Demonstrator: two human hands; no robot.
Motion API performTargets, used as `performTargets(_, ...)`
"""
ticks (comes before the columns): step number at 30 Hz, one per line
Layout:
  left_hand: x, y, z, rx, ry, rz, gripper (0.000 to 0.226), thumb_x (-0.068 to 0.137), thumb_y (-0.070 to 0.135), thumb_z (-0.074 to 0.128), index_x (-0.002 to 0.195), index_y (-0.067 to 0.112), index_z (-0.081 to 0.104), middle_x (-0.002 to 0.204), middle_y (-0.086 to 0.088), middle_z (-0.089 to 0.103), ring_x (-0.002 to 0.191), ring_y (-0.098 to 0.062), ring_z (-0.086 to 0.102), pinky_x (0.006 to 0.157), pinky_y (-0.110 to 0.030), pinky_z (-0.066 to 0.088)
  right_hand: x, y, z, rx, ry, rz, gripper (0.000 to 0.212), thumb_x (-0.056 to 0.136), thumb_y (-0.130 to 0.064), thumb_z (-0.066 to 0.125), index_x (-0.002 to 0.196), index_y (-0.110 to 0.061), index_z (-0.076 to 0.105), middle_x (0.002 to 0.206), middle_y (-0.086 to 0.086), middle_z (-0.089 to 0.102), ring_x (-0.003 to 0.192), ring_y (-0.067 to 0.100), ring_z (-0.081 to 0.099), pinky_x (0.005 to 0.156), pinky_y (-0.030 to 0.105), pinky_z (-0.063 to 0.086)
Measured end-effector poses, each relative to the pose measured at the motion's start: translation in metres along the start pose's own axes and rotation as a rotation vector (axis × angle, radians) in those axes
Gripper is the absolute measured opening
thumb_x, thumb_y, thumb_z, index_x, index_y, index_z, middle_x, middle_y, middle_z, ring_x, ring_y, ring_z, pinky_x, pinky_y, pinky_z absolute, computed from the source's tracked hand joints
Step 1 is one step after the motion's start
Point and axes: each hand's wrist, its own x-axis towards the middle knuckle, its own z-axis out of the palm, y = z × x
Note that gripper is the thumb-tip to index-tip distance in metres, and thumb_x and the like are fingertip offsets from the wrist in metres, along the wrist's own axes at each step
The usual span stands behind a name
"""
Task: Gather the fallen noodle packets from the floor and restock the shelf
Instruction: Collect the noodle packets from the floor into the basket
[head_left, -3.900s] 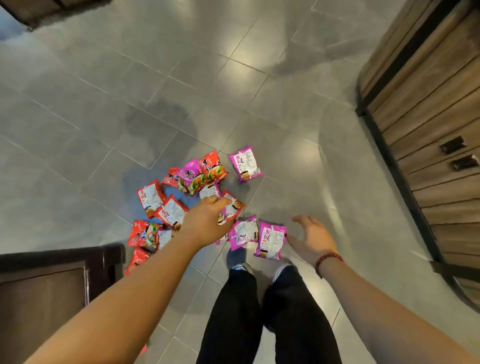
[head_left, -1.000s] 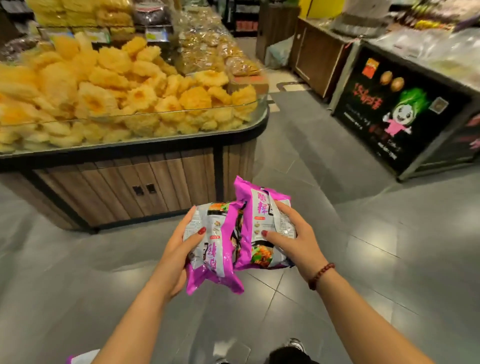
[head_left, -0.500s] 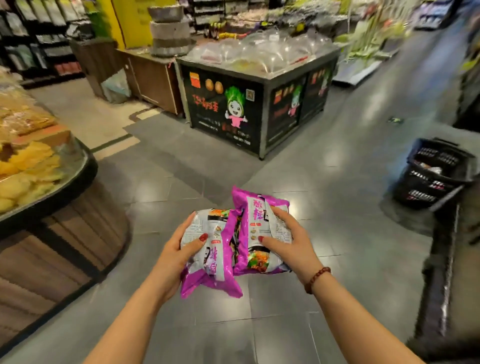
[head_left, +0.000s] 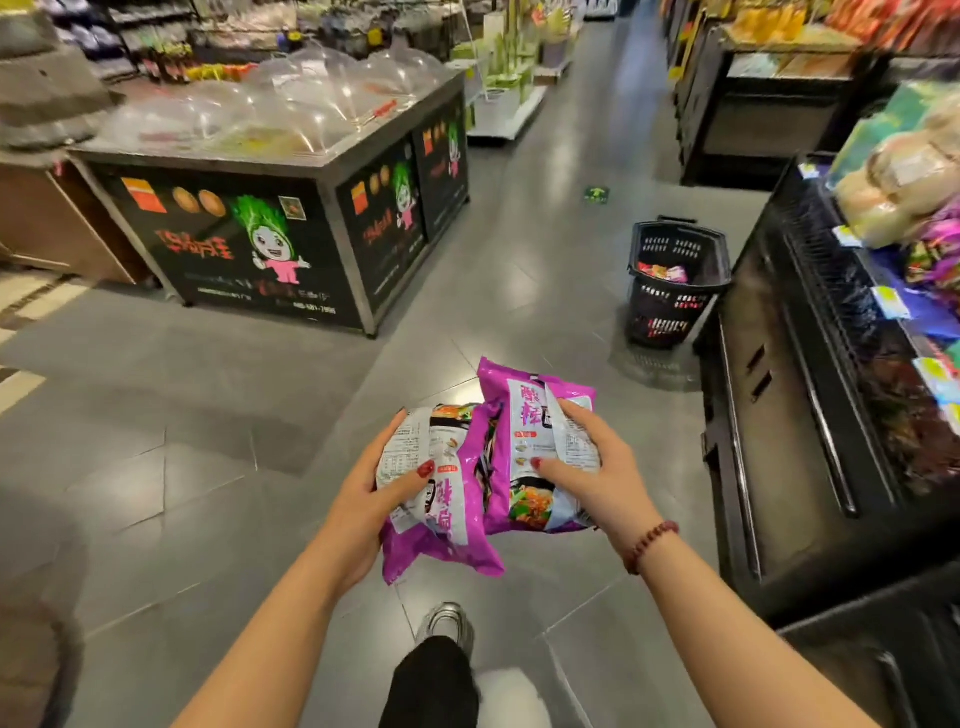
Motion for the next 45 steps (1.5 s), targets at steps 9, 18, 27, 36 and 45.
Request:
performTargets(9,0.208,0.049,0.015,0.09,-0.133,-0.019,0.06,0.077,0.016,0.07,0.129,0.04,0.052,0.127,-0.005,0.064,0.111,-0.029,0.065,0.085,-0.048,0.058,0.169,-0.025,-0.013,0.002,0.177,-0.04,0.06,0.075,-0.001,0.078,0.123,-0.028,0.054,0.114,-0.001,0.064,0.099,0.016,0.067,0.08,0.037,0.059)
performTargets(18,0.384,0.078,0.063,0.144,-0.255,-0.105,0.068,0.074,0.016,0.073,0.135,0.037,0.05,0.123,-0.003,0.066,0.105,-0.028,0.069,0.075,-0.043,0.061,0.302,-0.046,-0.054,0.045,0.329,-0.005,0.058,0.076,0.002,0.075,0.12,-0.027,0.053,0.112,-0.004,0.062,0.095,0.01,0.065,0.074,0.026,0.058)
performTargets(27,0.545,0.063,0.165,0.217,-0.268,-0.101,0.067,0.071,0.022,0.077,0.13,0.044,0.053,0.127,-0.003,0.064,0.11,-0.029,0.066,0.089,-0.054,0.055,0.448,-0.047,-0.166,0.06,0.355,0.013,0.055,0.076,0.002,0.075,0.117,-0.028,0.052,0.107,-0.01,0.06,0.09,0.003,0.064,0.066,0.018,0.056)
performTargets(36,0.674,0.058,0.292,0.23,-0.256,-0.149,0.068,0.071,0.019,0.076,0.132,0.041,0.053,0.126,-0.003,0.063,0.107,-0.028,0.068,0.085,-0.052,0.057,0.571,-0.062,-0.294,0.027,0.382,0.064,0.056,0.077,0.0,0.075,0.117,-0.029,0.049,0.102,-0.015,0.056,0.088,0.001,0.061,0.063,0.014,0.052)
performTargets(45,0.838,0.038,0.373,0.272,-0.335,-0.211,0.065,0.077,0.013,0.076,0.132,0.04,0.053,0.123,-0.005,0.066,0.103,-0.027,0.069,0.084,-0.05,0.057,0.705,-0.049,-0.387,-0.01,0.48,0.109,0.057,0.076,0.003,0.075,0.118,-0.027,0.05,0.099,-0.018,0.057,0.08,-0.009,0.061,0.062,0.01,0.05)
